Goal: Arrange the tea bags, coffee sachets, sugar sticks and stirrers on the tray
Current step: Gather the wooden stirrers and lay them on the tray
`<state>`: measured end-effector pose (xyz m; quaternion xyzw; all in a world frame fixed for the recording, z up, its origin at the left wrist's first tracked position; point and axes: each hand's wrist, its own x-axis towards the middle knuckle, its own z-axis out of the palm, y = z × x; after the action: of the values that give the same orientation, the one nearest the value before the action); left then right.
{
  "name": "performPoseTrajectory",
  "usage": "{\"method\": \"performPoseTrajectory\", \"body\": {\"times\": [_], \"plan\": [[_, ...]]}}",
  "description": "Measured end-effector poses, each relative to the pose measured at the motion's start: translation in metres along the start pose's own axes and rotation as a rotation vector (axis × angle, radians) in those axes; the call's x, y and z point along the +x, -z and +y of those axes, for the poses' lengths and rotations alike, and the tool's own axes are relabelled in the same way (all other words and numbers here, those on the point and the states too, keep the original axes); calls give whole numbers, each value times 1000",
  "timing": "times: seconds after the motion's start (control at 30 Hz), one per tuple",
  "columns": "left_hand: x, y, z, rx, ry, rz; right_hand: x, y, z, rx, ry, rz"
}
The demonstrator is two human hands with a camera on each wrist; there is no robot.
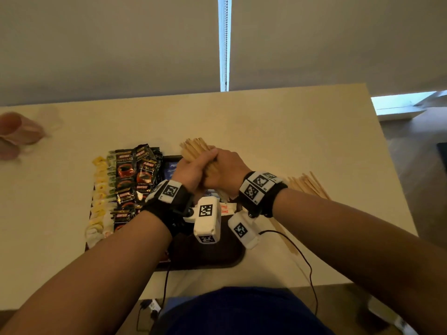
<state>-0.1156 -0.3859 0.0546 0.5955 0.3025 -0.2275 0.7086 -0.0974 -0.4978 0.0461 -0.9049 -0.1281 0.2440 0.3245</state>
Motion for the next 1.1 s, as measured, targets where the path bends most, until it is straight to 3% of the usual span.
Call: {"method": "performPoseTrajectory", "body": {"times": [0.1,0.27,0.47,0.63,0.7,0.77,0.87,0.93,1.0,1.1], "plan": [[2,8,2,8,-6,61,0,4,-9,-35,71,-47],[3,9,5,-18,-7,101,-6,2,-2,293,2,12],[6,11,8,-13,-12,204,-6,3,3,343,82,48],[8,5,13,-404,4,91,-13,8,9,416,49,162],[11,7,18,-459,-24,108,-15,9,16,420,8,180],[14,9,26,-468,-55,137,-18,9,23,672,-126,184],[18,6,30,-494,-87,153,-15,3,24,1342,-408,41],[18,-2,28,-516,-108,139,-7,-3,22,1601,-507,32],[16,-10,25,-498,-115,107,-2,-6,11,1752,-607,98],[16,-11,21,-490,-111,30,-4,-1,1,1723,-645,139]]}}
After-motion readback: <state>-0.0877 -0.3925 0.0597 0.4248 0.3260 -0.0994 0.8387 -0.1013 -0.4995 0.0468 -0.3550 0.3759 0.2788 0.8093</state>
